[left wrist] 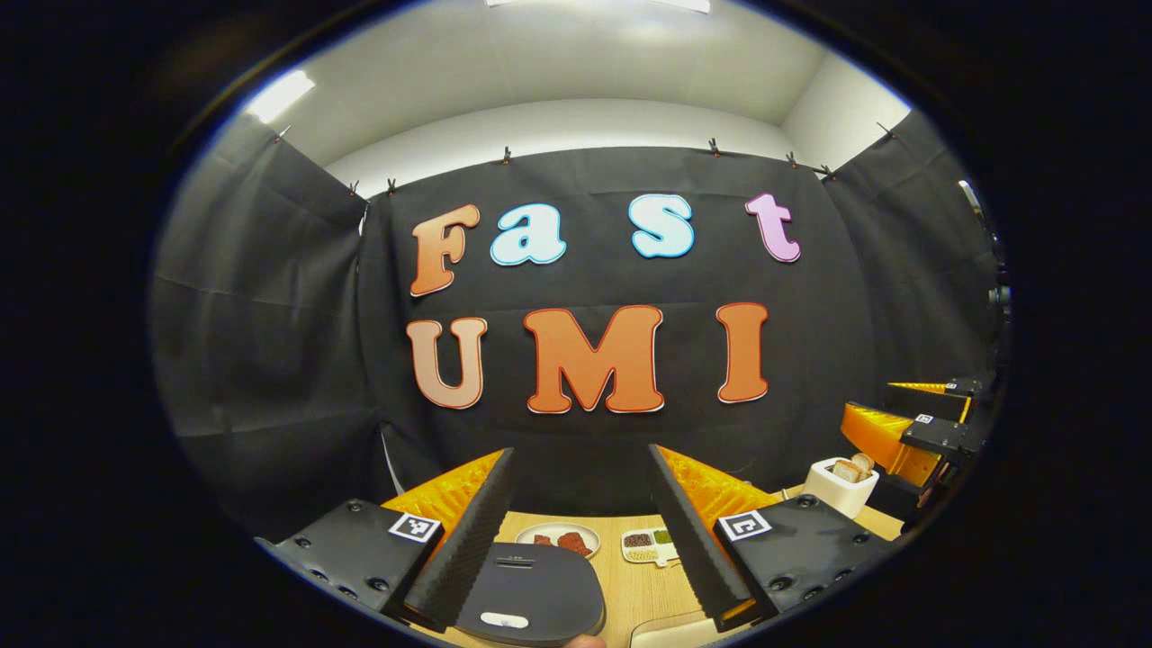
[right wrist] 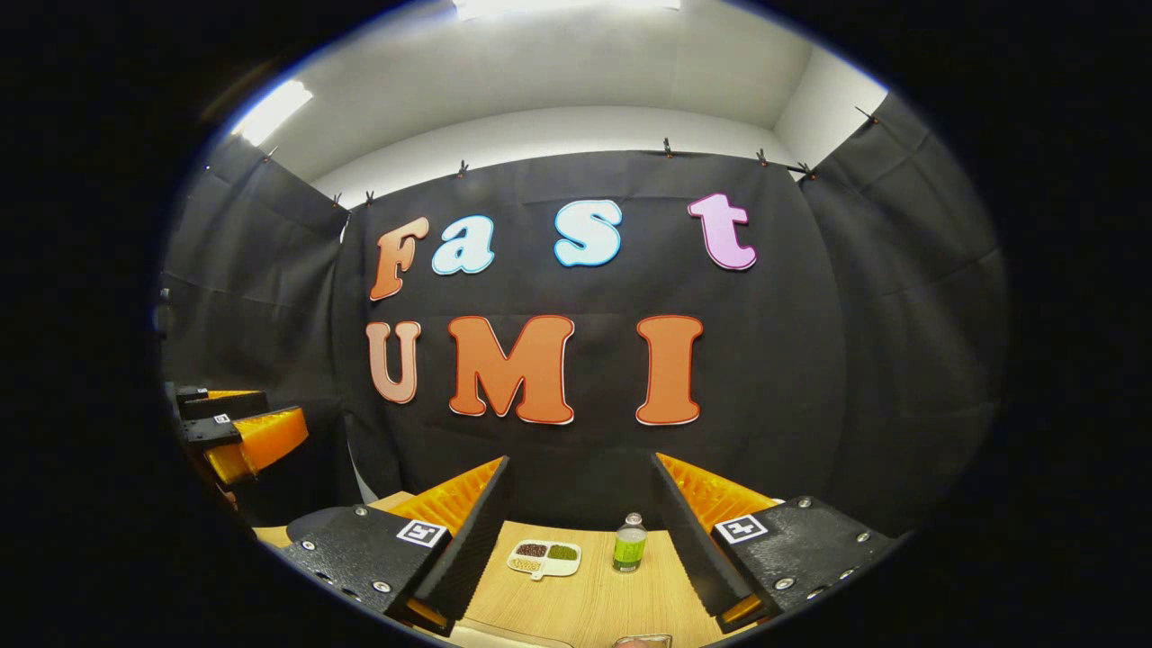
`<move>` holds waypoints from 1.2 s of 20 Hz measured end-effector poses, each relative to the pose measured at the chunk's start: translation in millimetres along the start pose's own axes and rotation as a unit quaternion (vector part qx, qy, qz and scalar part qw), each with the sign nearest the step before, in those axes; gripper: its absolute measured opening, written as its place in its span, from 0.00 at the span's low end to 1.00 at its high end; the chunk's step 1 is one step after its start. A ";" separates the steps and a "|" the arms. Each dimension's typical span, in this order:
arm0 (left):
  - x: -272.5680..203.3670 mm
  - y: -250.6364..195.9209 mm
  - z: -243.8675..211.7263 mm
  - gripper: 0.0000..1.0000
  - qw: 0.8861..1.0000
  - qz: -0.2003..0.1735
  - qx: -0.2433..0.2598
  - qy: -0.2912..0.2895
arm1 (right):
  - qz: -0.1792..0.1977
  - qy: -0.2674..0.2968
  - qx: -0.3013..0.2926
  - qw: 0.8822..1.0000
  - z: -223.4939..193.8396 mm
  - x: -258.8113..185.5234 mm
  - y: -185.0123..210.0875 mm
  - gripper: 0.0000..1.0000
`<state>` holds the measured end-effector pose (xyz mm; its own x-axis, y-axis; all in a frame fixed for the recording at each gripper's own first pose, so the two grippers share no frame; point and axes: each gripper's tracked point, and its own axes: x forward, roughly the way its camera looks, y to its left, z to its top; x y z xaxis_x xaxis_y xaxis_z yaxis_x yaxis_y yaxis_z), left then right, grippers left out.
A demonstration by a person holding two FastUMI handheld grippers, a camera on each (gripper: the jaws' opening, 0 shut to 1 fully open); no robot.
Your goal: Close the left gripper, press the button to open the rice cooker; take a wooden spoon from the chopstick holder with the right hand, scoop a spoonful of rice and pour it into the rice cooker, then put the wooden spoon back into the chopstick holder.
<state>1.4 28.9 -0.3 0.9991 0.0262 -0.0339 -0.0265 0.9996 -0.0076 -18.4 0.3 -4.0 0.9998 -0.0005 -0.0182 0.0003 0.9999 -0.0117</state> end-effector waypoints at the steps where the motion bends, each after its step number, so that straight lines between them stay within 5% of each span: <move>1: 0.8 1.3 2.1 0.99 1.000 -0.002 0.001 -0.002 | -0.002 0.001 0.000 1.000 -0.8 -1.4 -0.9 0.93; 18: 10.0 40.2 -21.6 0.94 0.998 -0.004 -0.003 0.059 | -0.060 0.046 0.000 0.997 -39.7 -35.2 -44.2 0.93; 22: 16.5 34.7 -39.3 0.51 0.995 -0.023 -0.007 0.098 | -0.076 0.062 0.009 0.995 -51.1 -46.5 -57.9 0.93; 24: 20.2 47.0 -50.3 0.29 0.992 -0.003 -0.004 0.124 | -0.078 0.073 0.020 0.994 -57.9 -52.6 -61.5 0.93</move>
<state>18.6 75.9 -51.6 0.9604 0.0164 -0.2781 -0.0221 0.9996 -0.0171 -72.1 -61.8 -60.2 0.9744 -0.1539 -0.1641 0.1582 0.9873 0.0132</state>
